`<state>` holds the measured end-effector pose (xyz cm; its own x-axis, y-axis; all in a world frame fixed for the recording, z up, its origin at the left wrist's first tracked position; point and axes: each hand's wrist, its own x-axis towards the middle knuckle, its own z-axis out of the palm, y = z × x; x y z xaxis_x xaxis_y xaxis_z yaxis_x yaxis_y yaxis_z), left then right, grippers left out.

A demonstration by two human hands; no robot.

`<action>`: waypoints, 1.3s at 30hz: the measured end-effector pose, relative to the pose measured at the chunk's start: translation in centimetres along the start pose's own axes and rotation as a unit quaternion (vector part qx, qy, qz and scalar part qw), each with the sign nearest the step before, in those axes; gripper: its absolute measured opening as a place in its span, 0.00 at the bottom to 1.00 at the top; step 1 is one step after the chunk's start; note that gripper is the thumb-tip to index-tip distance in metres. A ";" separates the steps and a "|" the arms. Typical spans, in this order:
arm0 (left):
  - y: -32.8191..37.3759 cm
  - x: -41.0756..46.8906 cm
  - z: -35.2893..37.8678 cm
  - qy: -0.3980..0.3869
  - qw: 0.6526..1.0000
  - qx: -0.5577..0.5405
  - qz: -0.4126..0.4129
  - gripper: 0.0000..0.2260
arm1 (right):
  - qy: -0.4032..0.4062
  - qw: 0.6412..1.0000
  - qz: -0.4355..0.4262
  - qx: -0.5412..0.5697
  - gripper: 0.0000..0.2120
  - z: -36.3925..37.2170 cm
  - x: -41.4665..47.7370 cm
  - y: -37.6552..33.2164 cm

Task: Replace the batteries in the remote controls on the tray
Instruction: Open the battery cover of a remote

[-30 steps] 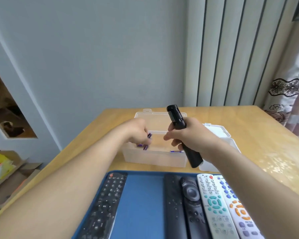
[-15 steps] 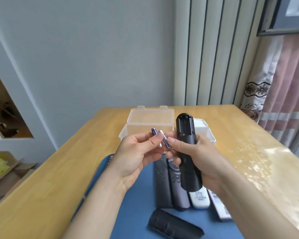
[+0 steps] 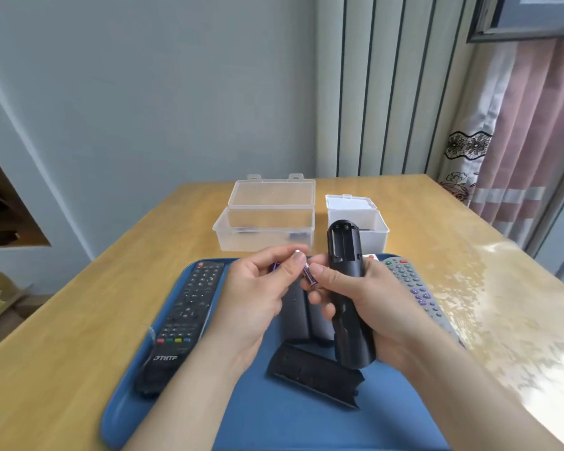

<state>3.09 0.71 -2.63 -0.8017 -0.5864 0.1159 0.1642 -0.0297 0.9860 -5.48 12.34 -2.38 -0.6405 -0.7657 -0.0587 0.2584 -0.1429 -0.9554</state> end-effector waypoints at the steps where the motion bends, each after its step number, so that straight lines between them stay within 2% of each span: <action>1: 0.0 0.0 -0.1 0.016 1.000 -0.007 0.011 0.06 | 0.000 1.000 0.006 0.004 0.07 0.2 0.0 0.0; 6: 0.6 0.0 -0.1 0.074 0.992 -0.056 0.084 0.06 | -0.037 0.993 0.080 0.079 0.24 0.7 -0.2 0.1; 8: 0.9 -0.3 0.1 0.081 0.989 -0.038 0.121 0.05 | -0.057 0.991 0.078 0.089 0.26 0.8 -0.3 0.2; 13: 0.6 -0.5 0.5 0.104 0.964 0.112 0.219 0.09 | -0.074 0.996 0.047 0.019 0.29 1.0 -0.4 0.4; 16: 0.2 -0.5 0.4 0.111 0.947 0.165 0.254 0.10 | -0.079 0.996 0.029 -0.021 0.30 1.2 -0.6 0.5; 21: -0.7 0.4 -0.4 0.144 0.886 0.286 0.336 0.09 | -0.056 0.997 0.001 -0.053 0.30 1.5 -1.1 0.1; 25: -1.3 0.5 -0.4 0.120 0.862 0.305 0.386 0.08 | -0.035 0.997 -0.032 -0.060 0.30 1.8 -1.3 0.1; 27: -1.4 0.7 -0.5 0.117 0.839 0.340 0.410 0.08 | -0.035 0.996 -0.046 -0.065 0.31 1.8 -1.2 0.1; 30: -1.3 0.7 -0.5 0.122 0.798 0.404 0.430 0.09 | -0.034 0.996 -0.048 -0.069 0.26 1.6 -1.1 0.1; 31: -1.3 0.6 -0.5 0.115 0.808 0.398 0.418 0.09 | -0.031 0.996 -0.045 -0.071 0.23 1.7 -1.1 0.0; 32: -1.3 0.5 -0.5 0.101 0.838 0.367 0.391 0.09 | -0.028 0.996 -0.042 -0.069 0.19 1.7 -1.1 -0.1; 33: -1.2 0.3 -0.4 0.083 0.883 0.308 0.345 0.08 | -0.026 0.997 -0.040 -0.063 0.16 1.7 -1.1 -0.3; 35: -0.7 0.2 -0.1 0.050 0.968 0.135 0.206 0.11 | -0.025 0.998 -0.034 -0.041 0.13 1.7 -1.0 -0.5; 36: -0.5 0.3 -0.1 0.040 0.991 0.031 0.125 0.12 | -0.024 0.999 -0.028 -0.034 0.13 1.6 -0.9 -0.6; 37: -0.3 0.5 -0.2 0.030 0.996 -0.070 0.048 0.13 | -0.022 0.999 -0.023 -0.030 0.13 1.6 -0.8 -0.6; 39: -0.1 0.8 -0.6 0.012 0.977 -0.205 -0.057 0.15 | -0.014 0.999 -0.021 -0.028 0.11 1.4 -0.7 -0.4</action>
<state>2.80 -0.24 -2.74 -0.8155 -0.5787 0.0003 0.2944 -0.4143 0.8612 -4.12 12.07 -1.51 -0.6300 -0.7765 -0.0102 0.1898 -0.1412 -0.9716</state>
